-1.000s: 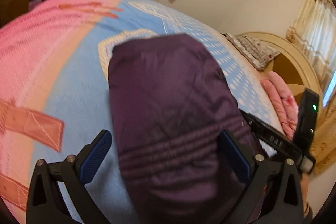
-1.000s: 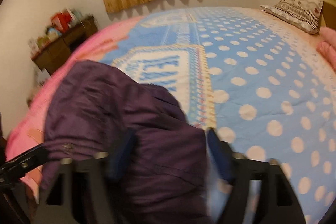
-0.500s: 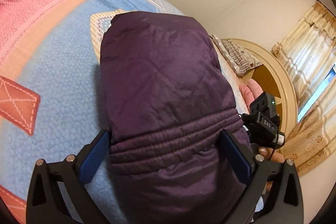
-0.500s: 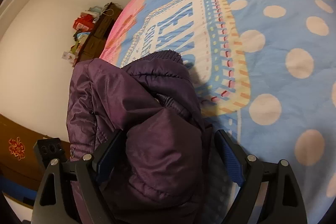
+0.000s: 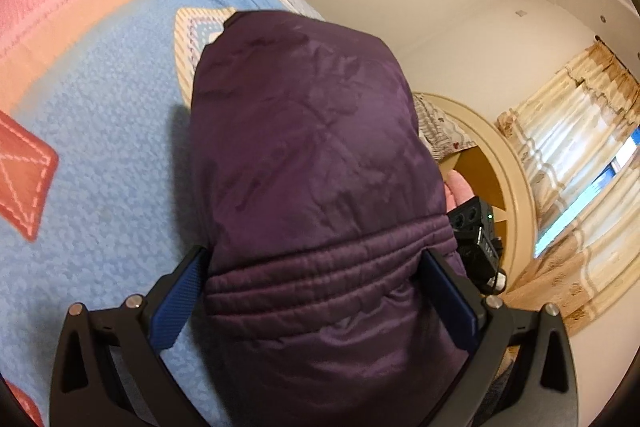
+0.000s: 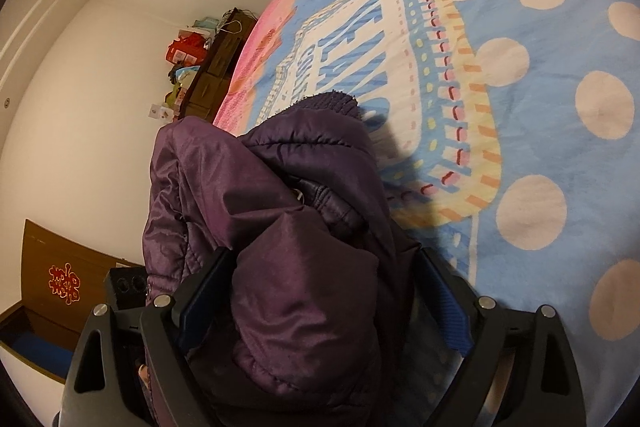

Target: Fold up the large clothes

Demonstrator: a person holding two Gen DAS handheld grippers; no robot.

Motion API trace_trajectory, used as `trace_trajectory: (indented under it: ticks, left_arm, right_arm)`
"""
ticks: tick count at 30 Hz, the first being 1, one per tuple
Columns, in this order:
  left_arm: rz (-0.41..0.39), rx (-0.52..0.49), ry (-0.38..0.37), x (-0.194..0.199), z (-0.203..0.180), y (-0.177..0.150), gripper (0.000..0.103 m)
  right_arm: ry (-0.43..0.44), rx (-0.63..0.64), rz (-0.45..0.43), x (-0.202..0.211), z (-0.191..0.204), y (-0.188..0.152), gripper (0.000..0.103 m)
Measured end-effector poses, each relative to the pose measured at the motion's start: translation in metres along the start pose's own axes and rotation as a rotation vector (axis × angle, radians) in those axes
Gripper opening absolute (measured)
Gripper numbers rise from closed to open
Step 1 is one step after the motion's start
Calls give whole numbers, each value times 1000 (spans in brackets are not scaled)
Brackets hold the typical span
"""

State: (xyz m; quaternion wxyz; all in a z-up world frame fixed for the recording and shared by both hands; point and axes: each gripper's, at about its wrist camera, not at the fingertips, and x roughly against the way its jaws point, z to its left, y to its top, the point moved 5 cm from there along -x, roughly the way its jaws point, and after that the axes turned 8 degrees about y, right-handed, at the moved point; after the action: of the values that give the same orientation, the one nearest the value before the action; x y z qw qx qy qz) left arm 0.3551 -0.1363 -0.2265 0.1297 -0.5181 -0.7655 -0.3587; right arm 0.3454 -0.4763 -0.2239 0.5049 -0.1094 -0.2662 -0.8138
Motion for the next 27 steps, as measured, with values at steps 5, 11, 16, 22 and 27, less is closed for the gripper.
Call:
trace_trajectory:
  ticks: [5,11,16,22,27]
  left_arm:
    - [30,17,-42,-2,10,5,103]
    - [41,6,-48,-6,11,8,103]
    - [34,-61,16,-4,-2,10,103]
    - [4,-172,127,15,-20,7,103]
    - [-21,-230,201,46,-26,2,103]
  right_arm:
    - [5,10,-8,-3,3,2,92]
    - [27,28,6,-14,9,3,86]
    - [130,15,-9,-20,19,-6,65]
    - [201,20,-48,-25,34,-28,57]
    - [268,26,-48,-44,56,-46,55]
